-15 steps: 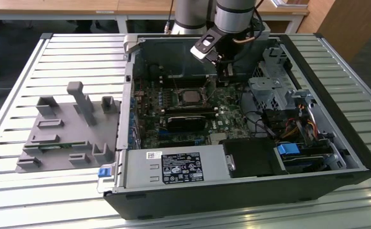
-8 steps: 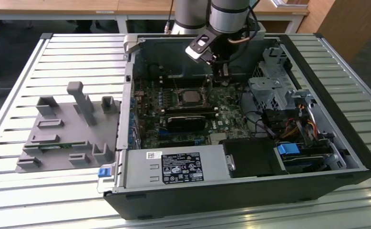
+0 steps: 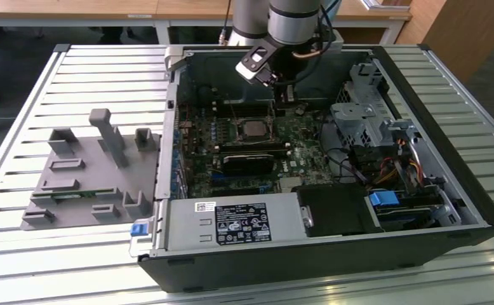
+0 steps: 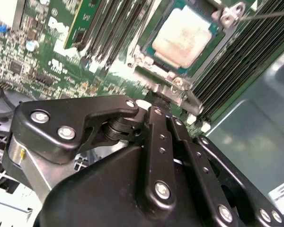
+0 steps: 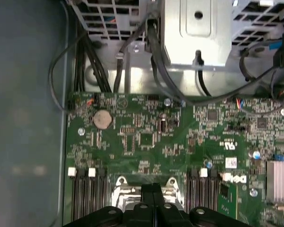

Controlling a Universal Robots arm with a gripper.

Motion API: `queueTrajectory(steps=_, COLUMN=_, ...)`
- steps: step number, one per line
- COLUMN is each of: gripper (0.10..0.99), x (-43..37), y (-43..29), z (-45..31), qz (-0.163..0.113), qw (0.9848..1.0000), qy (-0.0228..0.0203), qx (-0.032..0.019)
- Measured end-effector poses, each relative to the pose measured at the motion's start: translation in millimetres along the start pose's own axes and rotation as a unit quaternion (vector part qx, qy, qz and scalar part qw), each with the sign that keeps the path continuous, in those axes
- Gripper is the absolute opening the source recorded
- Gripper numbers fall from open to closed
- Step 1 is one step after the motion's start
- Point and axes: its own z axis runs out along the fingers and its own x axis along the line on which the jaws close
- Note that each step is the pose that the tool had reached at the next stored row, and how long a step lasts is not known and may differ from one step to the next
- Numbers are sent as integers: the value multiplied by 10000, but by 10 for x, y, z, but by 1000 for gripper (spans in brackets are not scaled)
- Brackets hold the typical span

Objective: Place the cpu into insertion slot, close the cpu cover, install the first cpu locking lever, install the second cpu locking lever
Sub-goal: 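Close the cpu cover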

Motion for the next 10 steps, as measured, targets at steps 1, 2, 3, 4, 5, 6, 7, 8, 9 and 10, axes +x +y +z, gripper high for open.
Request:
queueTrajectory(steps=1, gripper=125, x=0, y=-24, z=0, qz=0, qw=10000, qy=0, qx=0)
queueTrajectory(steps=2, gripper=125, x=1, y=-46, z=0, qz=0, qw=10000, qy=-1, qx=0)
queueTrajectory(steps=3, gripper=125, x=1, y=-67, z=1, qz=0, qw=10000, qy=0, qx=0)
queueTrajectory(steps=4, gripper=125, x=1, y=-92, z=5, qz=0, qw=10000, qy=1, qx=-1)
queueTrajectory(steps=5, gripper=125, x=2, y=-112, z=12, qz=0, qw=10000, qy=1, qx=-1)
queueTrajectory(steps=6, gripper=125, x=3, y=-134, z=22, qz=0, qw=10000, qy=1, qx=0)
queueTrajectory(steps=7, gripper=125, x=4, y=-159, z=33, qz=0, qw=10000, qy=0, qx=0)
queueTrajectory(steps=8, gripper=125, x=4, y=-186, z=43, qz=0, qw=10000, qy=1, qx=-1)
queueTrajectory(steps=9, gripper=125, x=5, y=-214, z=52, qz=0, qw=10000, qy=1, qx=0)
queueTrajectory(steps=10, gripper=125, x=5, y=-245, z=59, qz=0, qw=10000, qy=1, qx=0)
